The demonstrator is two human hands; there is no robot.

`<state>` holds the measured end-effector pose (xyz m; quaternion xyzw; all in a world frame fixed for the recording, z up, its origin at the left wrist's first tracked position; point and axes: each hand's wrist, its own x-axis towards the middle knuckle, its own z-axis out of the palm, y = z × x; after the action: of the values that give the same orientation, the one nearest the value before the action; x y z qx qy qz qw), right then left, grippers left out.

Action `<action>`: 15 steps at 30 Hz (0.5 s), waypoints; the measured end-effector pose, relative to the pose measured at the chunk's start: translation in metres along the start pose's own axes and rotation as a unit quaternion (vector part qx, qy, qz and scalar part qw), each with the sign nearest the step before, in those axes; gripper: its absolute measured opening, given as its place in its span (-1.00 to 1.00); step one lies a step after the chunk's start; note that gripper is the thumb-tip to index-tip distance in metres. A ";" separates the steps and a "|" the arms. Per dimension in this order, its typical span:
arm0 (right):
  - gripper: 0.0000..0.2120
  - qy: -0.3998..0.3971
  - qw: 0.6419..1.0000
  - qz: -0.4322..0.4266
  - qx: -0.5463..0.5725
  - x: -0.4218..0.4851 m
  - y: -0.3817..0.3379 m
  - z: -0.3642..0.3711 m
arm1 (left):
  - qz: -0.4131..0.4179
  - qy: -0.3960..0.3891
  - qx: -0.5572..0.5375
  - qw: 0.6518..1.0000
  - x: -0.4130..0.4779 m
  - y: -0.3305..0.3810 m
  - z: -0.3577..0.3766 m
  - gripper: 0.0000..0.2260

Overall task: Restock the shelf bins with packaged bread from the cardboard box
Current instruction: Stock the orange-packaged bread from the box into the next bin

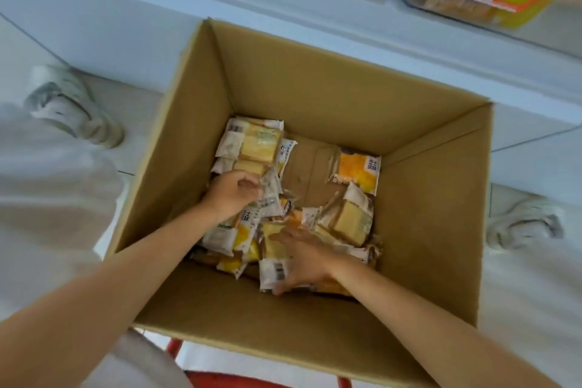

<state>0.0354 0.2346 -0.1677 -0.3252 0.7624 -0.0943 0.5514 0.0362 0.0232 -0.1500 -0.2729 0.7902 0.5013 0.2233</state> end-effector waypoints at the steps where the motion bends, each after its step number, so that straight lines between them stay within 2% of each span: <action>1: 0.06 -0.009 1.000 0.002 -0.013 0.002 0.001 0.006 | -0.002 0.000 -0.001 1.000 0.000 0.000 0.001 -0.86; 3: -0.05 0.027 0.999 -0.011 -0.018 0.004 0.002 0.012 | -0.003 0.000 0.007 1.000 -0.002 0.000 0.002 -0.87; 4: -0.22 0.060 0.998 -0.028 -0.012 0.002 0.002 0.012 | -0.007 -0.001 0.009 1.000 -0.003 0.000 0.002 -0.88; 6: -0.58 0.132 0.987 -0.026 0.086 -0.003 0.001 0.001 | -0.020 0.004 0.006 1.000 -0.006 0.002 0.000 -0.88; 7: -0.68 0.170 0.969 -0.003 0.181 -0.007 0.002 -0.008 | -0.027 0.017 0.004 0.999 -0.007 0.004 -0.003 -0.87; 8: -0.74 0.203 0.935 0.023 0.290 -0.012 0.005 -0.019 | -0.032 0.035 0.003 0.999 -0.008 0.005 -0.005 -0.86; 10: -0.85 0.250 0.839 0.052 0.480 -0.026 0.017 -0.045 | -0.047 0.055 -0.008 0.997 -0.013 0.012 -0.011 -0.78; 11: -0.85 0.250 0.787 0.048 0.561 -0.033 0.023 -0.057 | -0.056 0.038 -0.022 0.997 -0.015 0.018 -0.012 -0.70; 13: -0.79 0.205 0.682 0.016 0.702 -0.049 0.024 -0.071 | -0.075 -0.053 -0.090 0.992 -0.022 0.033 -0.010 -0.48; 14: -0.75 0.184 0.657 -0.001 0.731 -0.058 0.022 -0.076 | -0.084 -0.100 -0.149 0.980 -0.025 0.041 -0.007 -0.41; 15: -0.70 0.171 0.658 -0.015 0.733 -0.063 0.021 -0.079 | -0.095 -0.136 -0.207 0.964 -0.027 0.048 -0.002 -0.42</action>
<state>-0.0327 0.2712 -0.0997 0.1954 0.5216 -0.6849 0.4697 0.0249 0.0439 -0.0997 -0.3159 0.6020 0.6628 0.3140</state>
